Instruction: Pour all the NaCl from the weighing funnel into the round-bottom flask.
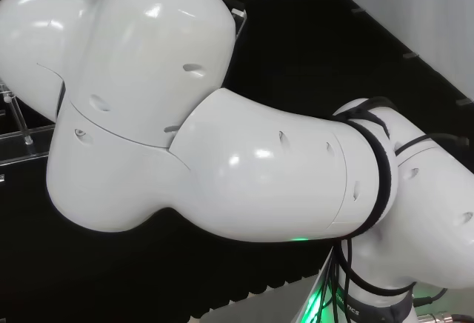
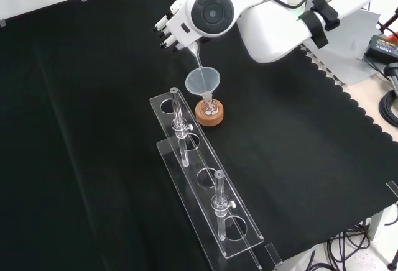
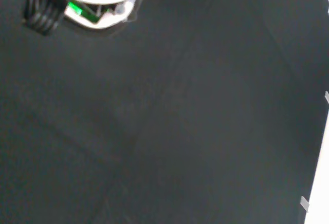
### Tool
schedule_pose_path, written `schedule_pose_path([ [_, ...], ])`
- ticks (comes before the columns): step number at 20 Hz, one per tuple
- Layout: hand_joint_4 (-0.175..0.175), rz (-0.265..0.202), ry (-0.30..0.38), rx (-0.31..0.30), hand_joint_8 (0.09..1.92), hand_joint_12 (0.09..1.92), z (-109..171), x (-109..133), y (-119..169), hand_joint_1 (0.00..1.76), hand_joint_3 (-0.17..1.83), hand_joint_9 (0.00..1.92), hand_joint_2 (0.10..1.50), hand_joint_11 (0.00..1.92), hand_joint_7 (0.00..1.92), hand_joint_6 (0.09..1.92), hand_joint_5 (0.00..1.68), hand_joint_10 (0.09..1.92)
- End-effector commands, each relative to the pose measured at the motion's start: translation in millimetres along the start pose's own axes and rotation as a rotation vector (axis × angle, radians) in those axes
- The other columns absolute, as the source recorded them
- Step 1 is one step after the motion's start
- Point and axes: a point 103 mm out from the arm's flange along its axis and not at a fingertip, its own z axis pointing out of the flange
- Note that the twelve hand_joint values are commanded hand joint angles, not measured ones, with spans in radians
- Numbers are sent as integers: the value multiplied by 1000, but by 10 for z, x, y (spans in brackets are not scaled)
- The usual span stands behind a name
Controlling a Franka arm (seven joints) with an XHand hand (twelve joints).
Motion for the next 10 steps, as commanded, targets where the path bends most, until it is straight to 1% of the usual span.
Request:
schedule_pose_path([
  [1,175,3,-14,4,648,1160,-16,1,0,1126,661,889,645,637,528,644,1291,408],
  [10,175,5,-40,12,645,1160,-36,-2,6,1126,661,888,645,636,522,643,1291,407],
])
